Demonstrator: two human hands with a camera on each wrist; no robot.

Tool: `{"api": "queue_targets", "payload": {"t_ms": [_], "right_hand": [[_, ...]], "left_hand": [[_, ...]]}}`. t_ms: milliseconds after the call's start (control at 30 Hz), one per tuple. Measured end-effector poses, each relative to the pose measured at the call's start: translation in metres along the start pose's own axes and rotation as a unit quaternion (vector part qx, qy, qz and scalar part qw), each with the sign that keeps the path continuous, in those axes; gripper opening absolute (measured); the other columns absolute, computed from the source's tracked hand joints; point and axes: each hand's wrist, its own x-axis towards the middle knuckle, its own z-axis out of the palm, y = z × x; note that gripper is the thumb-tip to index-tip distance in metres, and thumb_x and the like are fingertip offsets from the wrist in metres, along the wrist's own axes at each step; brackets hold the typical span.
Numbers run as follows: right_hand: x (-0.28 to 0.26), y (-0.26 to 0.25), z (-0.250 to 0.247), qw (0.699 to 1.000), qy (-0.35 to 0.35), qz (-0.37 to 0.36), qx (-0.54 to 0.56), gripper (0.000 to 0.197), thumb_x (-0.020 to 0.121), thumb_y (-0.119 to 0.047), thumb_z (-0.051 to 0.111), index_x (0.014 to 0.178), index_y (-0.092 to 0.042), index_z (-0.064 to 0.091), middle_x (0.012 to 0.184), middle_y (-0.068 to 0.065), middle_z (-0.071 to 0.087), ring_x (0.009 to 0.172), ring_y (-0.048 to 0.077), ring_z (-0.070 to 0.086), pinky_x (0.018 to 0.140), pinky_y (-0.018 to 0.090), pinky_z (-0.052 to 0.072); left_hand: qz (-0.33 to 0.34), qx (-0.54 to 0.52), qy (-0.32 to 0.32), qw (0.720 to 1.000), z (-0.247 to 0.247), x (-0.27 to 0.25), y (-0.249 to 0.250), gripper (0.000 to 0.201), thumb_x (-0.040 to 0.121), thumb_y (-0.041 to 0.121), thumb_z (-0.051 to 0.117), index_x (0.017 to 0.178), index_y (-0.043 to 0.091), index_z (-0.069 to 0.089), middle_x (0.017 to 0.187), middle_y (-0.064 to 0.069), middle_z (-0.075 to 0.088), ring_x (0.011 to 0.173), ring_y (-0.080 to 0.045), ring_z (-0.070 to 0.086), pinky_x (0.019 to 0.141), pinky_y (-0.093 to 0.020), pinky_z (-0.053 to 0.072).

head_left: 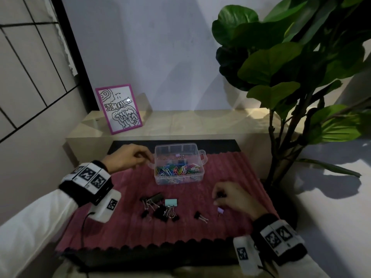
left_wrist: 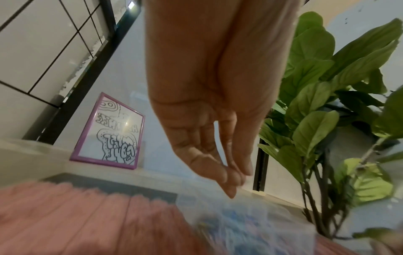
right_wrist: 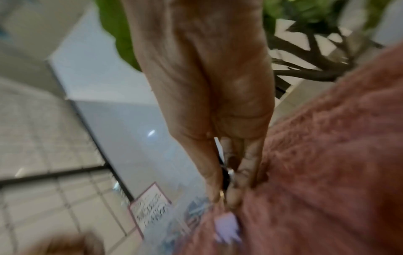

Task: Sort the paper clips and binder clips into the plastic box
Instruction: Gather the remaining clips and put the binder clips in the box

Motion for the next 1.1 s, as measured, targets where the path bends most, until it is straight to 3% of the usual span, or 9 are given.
{"api": "queue_targets", "payload": {"t_ms": [67,133,200,300,467,667,800,900,1100], "right_hand": [[-0.003,0.002,-0.007,0.990,-0.001,0.034,0.138,0.023,0.076,0.009,0.064,0.072,-0.014,0.063,0.072,-0.001,0.062,0.055,-0.004,0.058,0.056,0.010,0.045],[-0.007,0.002,-0.010,0.954,-0.004,0.078,0.290,0.021,0.081,0.014,0.054,0.077,-0.003,0.064,0.071,0.010,0.062,0.056,0.007,0.060,0.053,0.015,0.048],[-0.009,0.003,-0.011,0.913,-0.005,0.119,0.389,0.023,0.085,0.014,0.047,0.078,0.001,0.064,0.070,0.011,0.064,0.062,0.012,0.063,0.055,0.016,0.051],[-0.010,0.003,-0.010,0.881,0.008,0.161,0.445,0.027,0.086,0.012,0.044,0.076,0.001,0.066,0.067,0.008,0.068,0.060,0.009,0.065,0.055,0.016,0.052],[-0.017,0.003,-0.007,0.927,-0.008,0.154,0.343,0.011,0.083,0.002,0.060,0.080,-0.005,0.067,0.074,0.002,0.066,0.064,0.005,0.061,0.057,0.012,0.048],[-0.026,0.010,-0.008,0.973,-0.015,0.104,0.208,0.014,0.082,0.007,0.059,0.078,-0.006,0.063,0.077,0.005,0.062,0.053,0.000,0.059,0.052,0.013,0.049],[-0.024,0.013,-0.005,0.978,-0.008,0.108,0.181,0.021,0.084,0.009,0.055,0.075,-0.010,0.061,0.074,0.005,0.061,0.045,0.001,0.055,0.048,0.013,0.047],[-0.023,0.014,-0.005,0.977,-0.007,0.105,0.183,0.025,0.085,0.011,0.051,0.074,-0.010,0.061,0.070,0.008,0.059,0.044,-0.001,0.054,0.046,0.013,0.046],[-0.025,0.021,-0.005,0.945,0.049,0.125,0.299,0.024,0.090,0.005,0.048,0.075,-0.005,0.064,0.068,0.008,0.061,0.049,0.001,0.057,0.046,0.012,0.044]], "left_hand": [[0.001,-0.005,-0.034,0.999,0.011,-0.018,-0.003,0.017,0.083,0.008,0.062,0.092,0.021,0.067,0.075,0.019,0.067,0.063,0.008,0.060,0.058,-0.007,0.045],[0.004,-0.008,-0.094,0.996,0.025,-0.035,-0.007,0.021,0.082,0.010,0.064,0.099,0.021,0.066,0.082,0.021,0.067,0.071,0.012,0.060,0.070,-0.009,0.047],[0.000,0.024,-0.154,0.988,0.040,-0.048,-0.011,0.030,0.083,0.015,0.064,0.112,0.020,0.060,0.104,0.009,0.066,0.089,0.002,0.061,0.087,-0.020,0.048],[0.015,0.071,-0.174,0.982,0.054,-0.055,-0.012,0.041,0.081,0.019,0.066,0.120,0.023,0.053,0.115,0.002,0.062,0.098,-0.014,0.059,0.089,-0.029,0.047],[-0.009,0.141,-0.100,0.985,0.057,-0.044,-0.006,0.056,0.081,0.024,0.065,0.131,0.018,0.041,0.114,-0.009,0.048,0.105,-0.025,0.050,0.088,-0.031,0.040],[-0.065,0.055,-0.166,0.982,0.063,-0.027,0.004,0.049,0.079,0.035,0.067,0.118,0.011,0.049,0.106,0.000,0.056,0.093,-0.015,0.052,0.067,-0.014,0.039],[-0.066,0.105,-0.165,0.978,0.076,-0.017,0.008,0.043,0.079,0.029,0.068,0.111,0.005,0.053,0.109,-0.010,0.060,0.089,-0.017,0.051,0.056,-0.008,0.031],[-0.053,0.092,-0.164,0.981,0.074,-0.018,0.004,0.030,0.078,0.029,0.069,0.100,0.012,0.058,0.095,-0.003,0.059,0.082,-0.013,0.050,0.050,-0.005,0.032],[-0.030,-0.089,-0.089,0.992,0.028,-0.037,0.005,0.018,0.078,0.016,0.070,0.083,0.022,0.054,0.084,0.000,0.065,0.075,-0.015,0.061,0.066,-0.023,0.049]]}}
